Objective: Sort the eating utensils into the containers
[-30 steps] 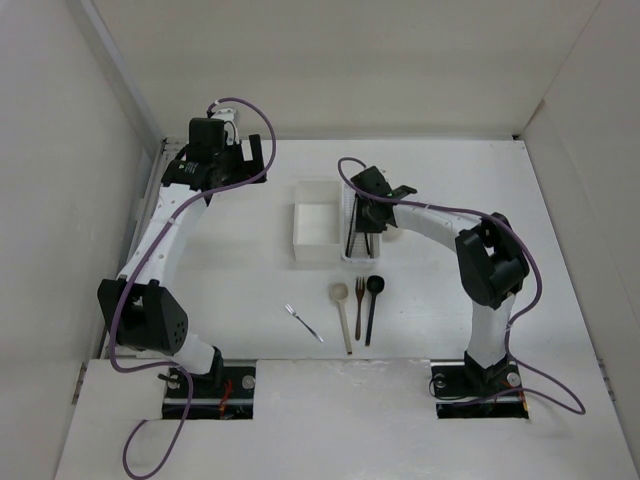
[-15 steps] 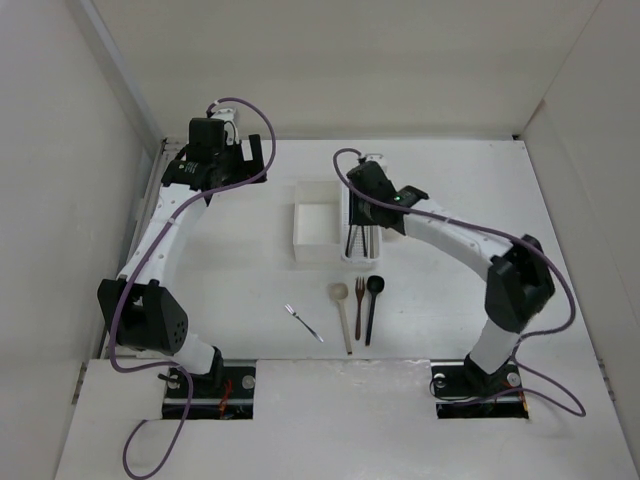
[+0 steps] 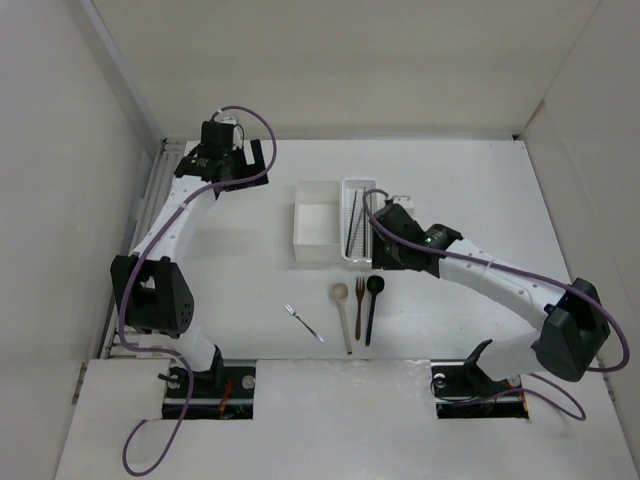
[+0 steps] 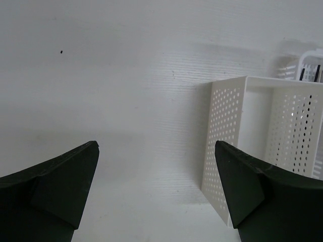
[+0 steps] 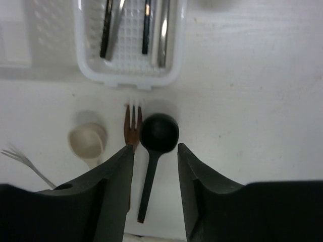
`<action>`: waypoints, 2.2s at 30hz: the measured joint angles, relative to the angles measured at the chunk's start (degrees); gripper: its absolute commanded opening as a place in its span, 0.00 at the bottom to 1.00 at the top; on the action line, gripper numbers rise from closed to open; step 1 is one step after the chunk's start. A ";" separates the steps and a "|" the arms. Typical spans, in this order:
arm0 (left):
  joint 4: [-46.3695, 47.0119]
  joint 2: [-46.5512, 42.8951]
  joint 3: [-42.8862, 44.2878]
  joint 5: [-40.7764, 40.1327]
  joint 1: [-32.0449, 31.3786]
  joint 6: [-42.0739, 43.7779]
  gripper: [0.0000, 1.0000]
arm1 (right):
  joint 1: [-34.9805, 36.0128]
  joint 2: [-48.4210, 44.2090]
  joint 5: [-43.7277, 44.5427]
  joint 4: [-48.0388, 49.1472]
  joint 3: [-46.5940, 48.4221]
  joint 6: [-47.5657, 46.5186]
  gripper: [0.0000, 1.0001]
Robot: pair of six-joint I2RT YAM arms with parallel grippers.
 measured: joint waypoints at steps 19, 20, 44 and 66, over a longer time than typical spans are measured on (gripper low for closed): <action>0.13 -0.35 0.07 -2.62 2.01 -2.82 1.00 | 2.64 -3.41 -12.09 4.68 -16.85 6.84 0.44; 0.13 -0.72 -0.02 -2.45 2.01 -2.84 1.00 | 2.64 -3.23 -12.50 5.62 -17.25 7.34 0.44; 0.46 -6.01 -1.53 -2.80 1.99 -2.03 1.00 | 6.80 1.42 -5.44 2.12 -14.08 13.86 0.00; -0.04 -4.33 -0.26 -10.08 9.01 -4.92 1.00 | 3.72 39.32 2.40 3.85 51.47 -14.75 0.00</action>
